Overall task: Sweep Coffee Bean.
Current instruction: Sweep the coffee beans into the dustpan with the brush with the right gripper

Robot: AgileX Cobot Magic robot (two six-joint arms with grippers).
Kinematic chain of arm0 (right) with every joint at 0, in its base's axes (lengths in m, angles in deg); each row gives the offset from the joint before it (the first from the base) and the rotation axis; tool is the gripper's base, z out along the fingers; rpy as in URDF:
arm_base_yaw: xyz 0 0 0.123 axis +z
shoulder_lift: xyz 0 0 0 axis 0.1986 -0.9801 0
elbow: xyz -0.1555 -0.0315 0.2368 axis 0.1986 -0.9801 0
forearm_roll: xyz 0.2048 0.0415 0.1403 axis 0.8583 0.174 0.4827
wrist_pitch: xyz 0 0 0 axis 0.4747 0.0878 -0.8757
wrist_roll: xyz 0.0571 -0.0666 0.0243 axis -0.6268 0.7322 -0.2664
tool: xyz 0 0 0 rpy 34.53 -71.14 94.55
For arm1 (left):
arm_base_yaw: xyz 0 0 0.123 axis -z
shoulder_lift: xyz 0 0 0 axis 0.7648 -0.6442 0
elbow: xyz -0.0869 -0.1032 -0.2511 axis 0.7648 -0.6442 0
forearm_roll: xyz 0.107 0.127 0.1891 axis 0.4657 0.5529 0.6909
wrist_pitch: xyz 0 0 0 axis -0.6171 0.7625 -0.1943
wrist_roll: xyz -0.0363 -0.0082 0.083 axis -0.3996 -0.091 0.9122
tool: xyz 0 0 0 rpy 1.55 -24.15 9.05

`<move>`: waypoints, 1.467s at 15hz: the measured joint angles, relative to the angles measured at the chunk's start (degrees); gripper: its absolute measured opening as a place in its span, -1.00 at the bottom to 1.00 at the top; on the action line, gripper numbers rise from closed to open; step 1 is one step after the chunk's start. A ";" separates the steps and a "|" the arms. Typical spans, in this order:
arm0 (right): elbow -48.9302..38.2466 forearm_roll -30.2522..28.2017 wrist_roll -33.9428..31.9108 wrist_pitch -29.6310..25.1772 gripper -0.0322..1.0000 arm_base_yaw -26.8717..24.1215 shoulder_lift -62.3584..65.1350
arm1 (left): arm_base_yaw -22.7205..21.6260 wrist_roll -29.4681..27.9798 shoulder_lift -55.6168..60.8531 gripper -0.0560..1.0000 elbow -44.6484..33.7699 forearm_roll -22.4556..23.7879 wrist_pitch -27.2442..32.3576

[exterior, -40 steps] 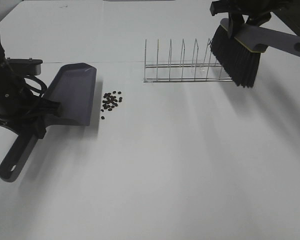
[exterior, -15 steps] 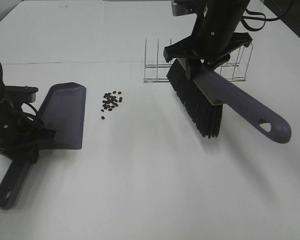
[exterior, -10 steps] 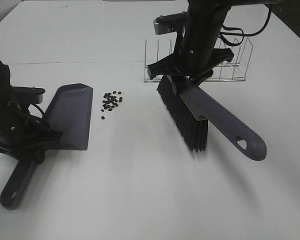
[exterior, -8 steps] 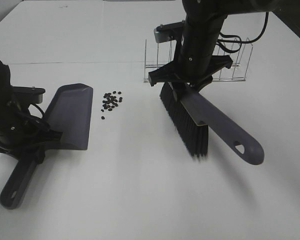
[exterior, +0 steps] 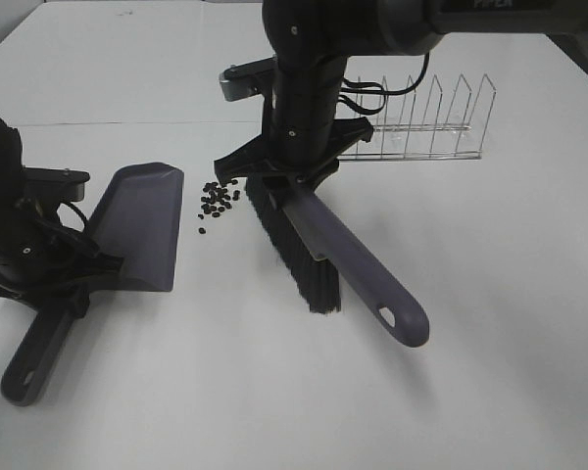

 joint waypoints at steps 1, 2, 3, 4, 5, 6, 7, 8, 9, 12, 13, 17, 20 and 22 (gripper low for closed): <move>1.55 0.06 0.00 -0.74 -0.33 0.29 -0.80 | 0.00 0.00 0.00 -0.23 0.00 0.00 -0.06; 3.84 0.06 0.00 -2.23 -0.33 0.74 -2.12 | 0.00 0.00 0.00 -0.23 0.00 0.00 -0.06; 5.90 0.11 0.00 -3.21 -0.33 1.03 -3.50 | 0.00 0.00 0.00 -0.23 0.00 0.06 -0.11; 7.56 0.46 0.00 -3.67 -0.33 1.15 -4.41 | 0.00 0.00 0.00 -0.23 0.00 0.06 -0.11; 8.82 0.86 0.06 -3.84 -0.33 1.15 -5.10 | 0.00 0.00 0.00 -0.23 0.00 0.06 -0.17; 9.85 0.97 0.06 -4.13 -0.33 1.15 -5.56 | 0.00 0.00 0.00 -0.23 0.00 0.06 -0.17; 10.71 1.15 0.06 -4.47 -0.33 1.15 -6.13 | 0.00 0.00 0.00 -0.23 0.00 0.06 -0.17; 11.34 1.43 0.11 -4.76 -0.33 1.15 -6.42 | 0.00 0.00 0.00 -0.23 0.00 0.11 -0.17; 12.03 1.20 0.17 -5.44 -0.33 1.15 -6.59 | 0.00 0.00 0.00 -0.23 0.00 0.11 -0.23; 14.09 -4.47 0.17 -11.97 -0.33 1.15 -6.93 | 0.00 0.00 0.00 -0.23 0.00 0.17 -0.23; 14.27 -5.27 0.23 -12.83 -0.33 1.09 -6.99 | 0.00 0.00 0.00 -0.23 0.00 0.17 -0.23; 14.32 -5.39 0.69 -14.09 -0.33 1.09 -7.05 | 0.00 0.00 0.00 -0.23 0.06 0.17 -0.23; 14.32 -5.39 0.69 -13.87 -0.33 1.09 -6.25 | 0.00 0.00 0.00 -0.23 0.06 0.17 -0.23; 14.32 -5.84 0.69 -13.06 -0.33 1.09 -4.81 | 0.00 0.00 0.00 -0.23 0.06 0.17 -0.23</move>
